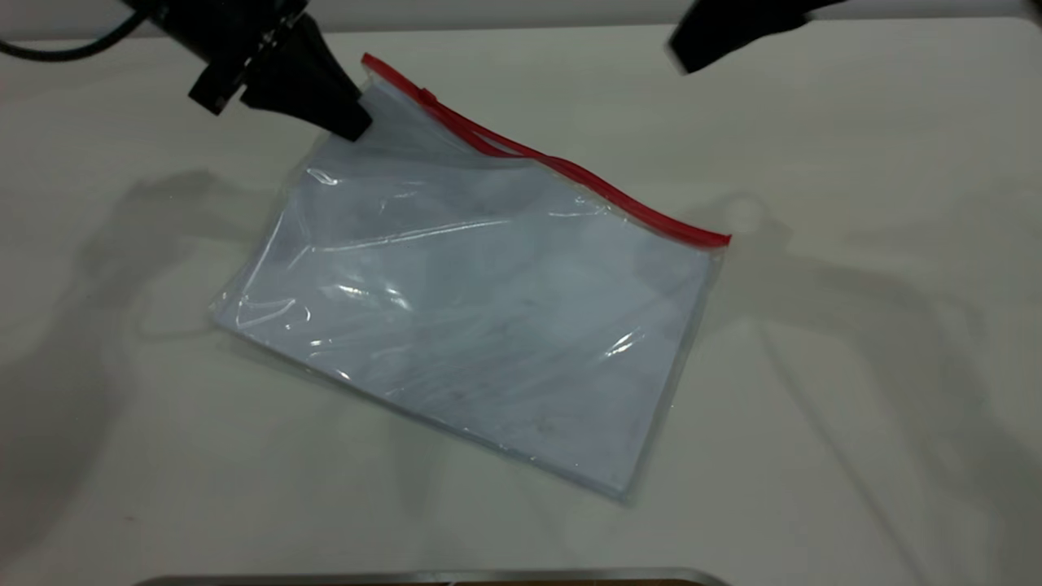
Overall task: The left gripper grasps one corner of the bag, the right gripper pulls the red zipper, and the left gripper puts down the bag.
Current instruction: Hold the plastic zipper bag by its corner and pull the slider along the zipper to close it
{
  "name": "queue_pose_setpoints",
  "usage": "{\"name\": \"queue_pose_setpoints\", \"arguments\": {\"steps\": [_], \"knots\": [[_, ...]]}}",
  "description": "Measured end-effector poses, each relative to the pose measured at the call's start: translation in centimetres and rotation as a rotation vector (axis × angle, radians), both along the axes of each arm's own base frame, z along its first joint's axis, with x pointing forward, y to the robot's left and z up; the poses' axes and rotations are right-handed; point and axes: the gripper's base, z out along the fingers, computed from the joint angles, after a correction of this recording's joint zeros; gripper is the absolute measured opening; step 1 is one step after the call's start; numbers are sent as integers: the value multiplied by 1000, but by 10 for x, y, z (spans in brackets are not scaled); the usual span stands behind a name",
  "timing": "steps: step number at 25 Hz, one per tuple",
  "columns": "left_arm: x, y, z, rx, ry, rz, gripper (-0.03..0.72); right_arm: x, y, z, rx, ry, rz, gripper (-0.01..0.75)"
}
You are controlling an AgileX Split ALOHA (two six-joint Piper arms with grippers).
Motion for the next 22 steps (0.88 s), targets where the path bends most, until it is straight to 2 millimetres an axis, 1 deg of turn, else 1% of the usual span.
{"name": "queue_pose_setpoints", "arguments": {"steps": [3, 6, 9, 11, 17, 22], "knots": [[2, -9, 4, 12, -26, -36, 51, 10, 19, -15, 35, 13, 52, 523], [1, -20, 4, 18, -65, -69, 51, 17, 38, -23, 94, 10, 105, 523], [0, -29, 4, 18, -107, -103, 51, 22, 52, -28, 151, -13, 150, 523], [0, -35, 4, 2, -123, -112, 51, 24, 56, -33, 177, -26, 168, 523], [1, -43, 8, -60, -141, -98, 51, 27, 59, -51, 208, -27, 161, 523], [0, -47, 9, -68, -141, -101, 51, 29, 60, -52, 234, -43, 146, 522]]}}
